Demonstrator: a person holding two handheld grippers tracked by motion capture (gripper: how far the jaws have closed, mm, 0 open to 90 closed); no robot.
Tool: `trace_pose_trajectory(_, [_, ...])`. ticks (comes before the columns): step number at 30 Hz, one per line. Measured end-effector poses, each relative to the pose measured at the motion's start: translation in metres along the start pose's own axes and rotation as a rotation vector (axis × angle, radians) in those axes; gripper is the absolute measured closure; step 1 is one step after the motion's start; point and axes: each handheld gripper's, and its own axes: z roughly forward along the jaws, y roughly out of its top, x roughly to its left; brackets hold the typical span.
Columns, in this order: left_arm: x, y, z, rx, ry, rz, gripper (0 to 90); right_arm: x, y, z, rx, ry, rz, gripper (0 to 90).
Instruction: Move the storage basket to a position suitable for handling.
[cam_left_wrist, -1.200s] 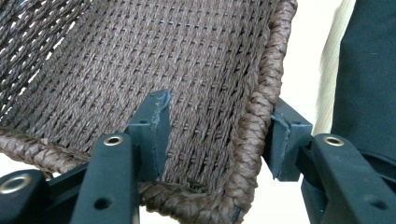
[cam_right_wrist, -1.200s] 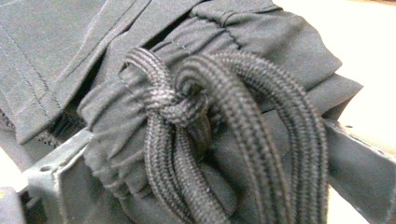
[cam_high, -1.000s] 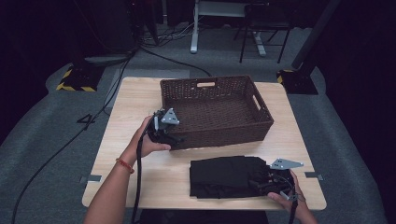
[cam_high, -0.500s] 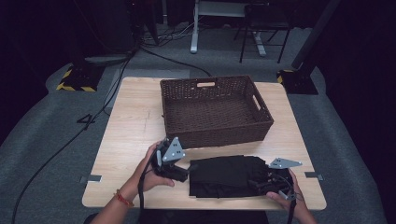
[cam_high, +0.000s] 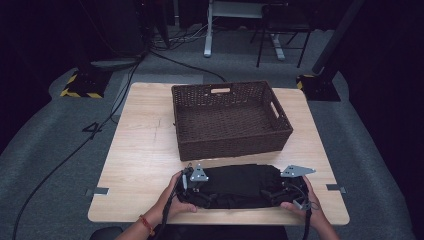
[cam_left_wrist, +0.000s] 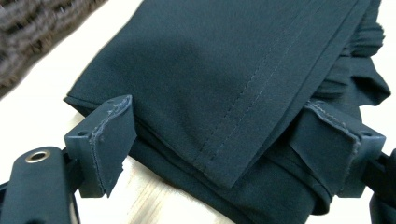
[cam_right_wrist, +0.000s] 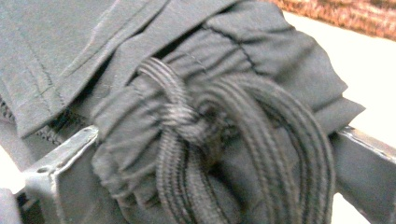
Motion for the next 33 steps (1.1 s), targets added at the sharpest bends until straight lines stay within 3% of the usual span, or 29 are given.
trace_pose_trajectory(4, [-0.003, -0.001, 0.003, -0.002, 0.020, 0.007, 15.2, 0.000, 0.007, -0.003, 0.004, -0.022, -0.034, 0.3])
trace_pose_trajectory(10, [-0.004, -0.004, 0.003, -0.004, 0.042, 0.049, 15.0, -0.002, 0.010, 0.001, 0.017, -0.005, 0.010, 0.1])
trace_pose_trajectory(14, [0.003, -0.008, -0.005, 0.003, 0.069, 0.020, 14.8, -0.006, 0.007, 0.006, 0.032, 0.020, 0.047, 0.0])
trace_pose_trajectory(16, [0.007, -0.011, -0.008, 0.025, 0.103, -0.002, 15.5, -0.007, 0.005, 0.008, 0.036, 0.034, 0.078, 0.0])
trace_pose_trajectory(19, [0.004, -0.013, -0.009, 0.023, 0.078, 0.009, 15.2, -0.007, 0.005, 0.009, 0.033, 0.029, 0.070, 0.0])
trace_pose_trajectory(22, [-0.008, -0.012, -0.007, 0.035, 0.038, 0.049, 15.4, -0.003, 0.006, 0.010, 0.041, 0.013, 0.058, 0.5])
trace_pose_trajectory(30, [-0.015, -0.011, -0.003, 0.031, 0.020, 0.085, 15.7, 0.003, 0.007, 0.013, 0.046, 0.007, 0.037, 1.7])
trace_pose_trajectory(33, [-0.016, -0.008, 0.000, 0.030, 0.020, 0.097, 15.2, 0.009, 0.009, 0.014, 0.042, 0.020, 0.014, 8.4])
